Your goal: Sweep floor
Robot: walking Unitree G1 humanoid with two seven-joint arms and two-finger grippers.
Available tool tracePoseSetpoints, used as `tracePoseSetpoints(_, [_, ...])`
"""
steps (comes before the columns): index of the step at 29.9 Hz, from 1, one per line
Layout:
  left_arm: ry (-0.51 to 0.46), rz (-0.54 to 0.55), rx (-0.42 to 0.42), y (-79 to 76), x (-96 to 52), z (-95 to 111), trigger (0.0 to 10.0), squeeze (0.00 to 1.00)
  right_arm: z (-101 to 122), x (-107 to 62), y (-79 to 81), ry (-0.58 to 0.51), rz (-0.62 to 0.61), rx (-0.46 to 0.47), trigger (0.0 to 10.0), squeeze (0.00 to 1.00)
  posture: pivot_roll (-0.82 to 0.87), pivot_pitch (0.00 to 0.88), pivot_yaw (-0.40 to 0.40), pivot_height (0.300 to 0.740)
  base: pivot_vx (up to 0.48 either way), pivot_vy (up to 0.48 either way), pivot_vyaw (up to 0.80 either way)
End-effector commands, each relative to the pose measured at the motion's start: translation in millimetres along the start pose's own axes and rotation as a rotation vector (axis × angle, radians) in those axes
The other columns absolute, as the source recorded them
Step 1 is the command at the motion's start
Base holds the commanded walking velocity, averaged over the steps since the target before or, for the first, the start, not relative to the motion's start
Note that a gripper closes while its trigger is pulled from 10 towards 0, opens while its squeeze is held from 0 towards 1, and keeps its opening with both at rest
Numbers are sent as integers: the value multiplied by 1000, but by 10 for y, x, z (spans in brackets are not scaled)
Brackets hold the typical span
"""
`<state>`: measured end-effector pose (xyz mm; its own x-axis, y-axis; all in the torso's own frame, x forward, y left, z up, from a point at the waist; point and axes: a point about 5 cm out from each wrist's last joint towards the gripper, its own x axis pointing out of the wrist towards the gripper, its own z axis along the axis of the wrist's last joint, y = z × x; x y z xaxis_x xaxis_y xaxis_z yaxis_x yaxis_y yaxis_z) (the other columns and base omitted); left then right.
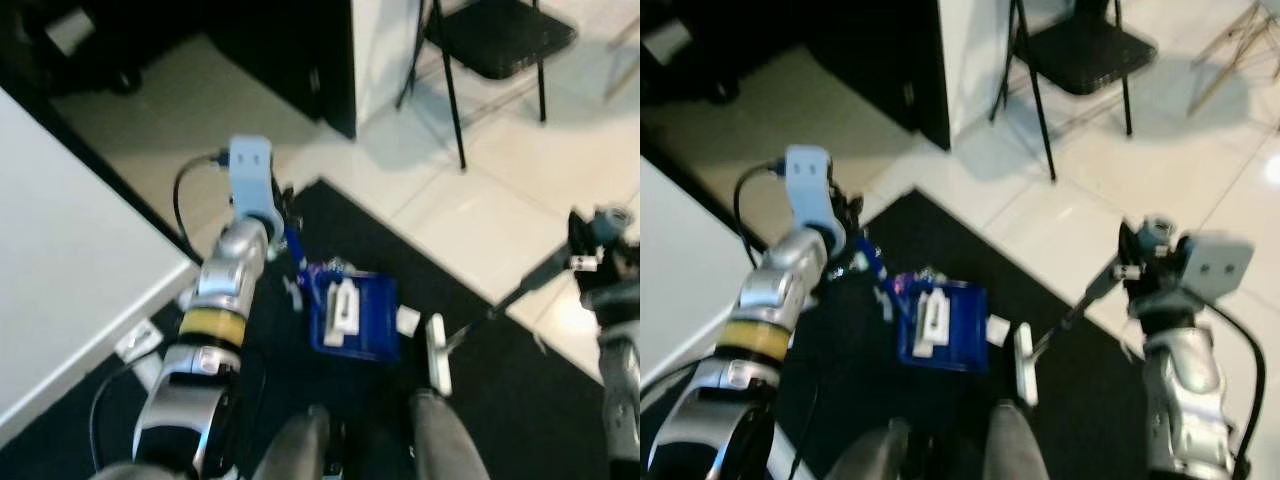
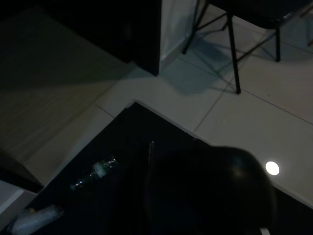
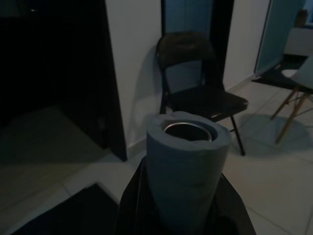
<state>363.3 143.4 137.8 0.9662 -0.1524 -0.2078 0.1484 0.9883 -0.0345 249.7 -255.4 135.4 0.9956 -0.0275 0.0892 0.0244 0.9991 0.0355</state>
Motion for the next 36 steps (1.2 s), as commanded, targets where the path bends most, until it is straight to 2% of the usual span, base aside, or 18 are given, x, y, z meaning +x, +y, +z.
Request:
tracePoseSetpoints(1, [-18, 19, 1, 54, -17, 30, 10000, 0, 36, -22, 11, -25, 7, -1, 10000, 0, -222, 167, 110, 740, 304, 0, 0])
tracePoseSetpoints(11, [-13, 23, -3, 66, -22, 19, 10000, 0, 32, -27, 19, -20, 13, -1, 10000, 0, -221, 169, 109, 740, 295, 0, 0])
tracePoseSetpoints(20, [-9, 29, -8, 120, -46, 10, 10000, 0, 16, -59, -7, -7, 22, -8, 10000, 0, -216, 169, 108, 740, 0, 0, 0])
tracePoseSetpoints(28, [-7, 37, 2, 171, -71, 7, 10000, 0, 31, -110, -130, 6, 16, -28, 10000, 0, -210, 168, 110, 740, 0, 0, 0])
tracePoseSetpoints(36, [17, 81, 0, 433, -133, -11, 10000, 0, 67, -220, -350, 21, -29, -71, 10000, 0, -209, 171, 116, 740, 0, 0, 0])
